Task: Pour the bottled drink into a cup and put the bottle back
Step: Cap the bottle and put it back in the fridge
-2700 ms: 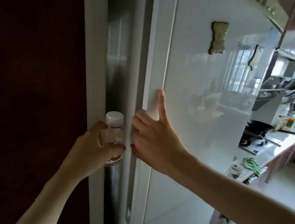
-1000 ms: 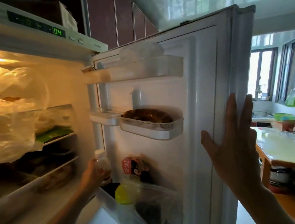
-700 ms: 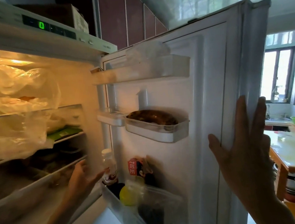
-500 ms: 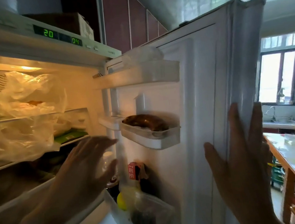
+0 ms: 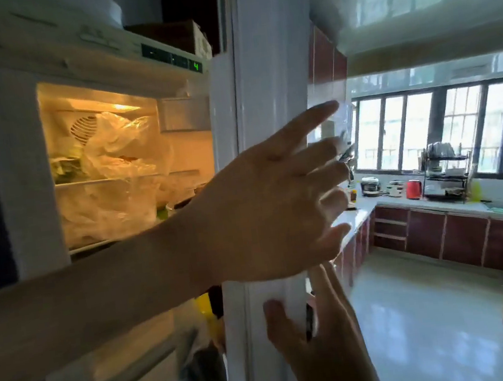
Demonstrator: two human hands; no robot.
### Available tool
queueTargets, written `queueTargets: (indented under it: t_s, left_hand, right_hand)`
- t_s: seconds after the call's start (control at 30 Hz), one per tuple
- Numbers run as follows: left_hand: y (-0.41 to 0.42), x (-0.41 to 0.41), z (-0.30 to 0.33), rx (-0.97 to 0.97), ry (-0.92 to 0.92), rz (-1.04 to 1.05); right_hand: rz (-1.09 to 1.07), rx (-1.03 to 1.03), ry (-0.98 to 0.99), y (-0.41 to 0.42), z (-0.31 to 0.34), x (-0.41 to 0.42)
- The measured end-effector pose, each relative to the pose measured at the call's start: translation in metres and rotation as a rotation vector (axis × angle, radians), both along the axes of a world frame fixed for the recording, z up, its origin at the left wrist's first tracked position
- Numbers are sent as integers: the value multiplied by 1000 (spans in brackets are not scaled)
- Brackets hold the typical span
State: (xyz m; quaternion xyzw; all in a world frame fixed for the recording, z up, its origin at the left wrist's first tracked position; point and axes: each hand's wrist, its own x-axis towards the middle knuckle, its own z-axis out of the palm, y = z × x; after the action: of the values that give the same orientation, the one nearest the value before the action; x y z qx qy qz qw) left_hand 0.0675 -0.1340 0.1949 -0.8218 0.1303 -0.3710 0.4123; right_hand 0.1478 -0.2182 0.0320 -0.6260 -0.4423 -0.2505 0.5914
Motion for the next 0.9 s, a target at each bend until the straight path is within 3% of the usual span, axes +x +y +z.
queueTargets:
  t_s: [0.1,0.23,0.5,0.9]
  left_hand:
    - [27,-38,1,16,9,250]
    - [67,-79,-6,50,7,408]
    - [163,-149,-30,2,62,687]
    - [256,-175,-68,-108,-30,854]
  right_hand:
    - [45,-165,-6,39,-6,-25]
    - [249,-207,18,76,4,-70]
    - [276,-250,136,194,-2,-125]
    - [211,-307,82,300,-11,-150]
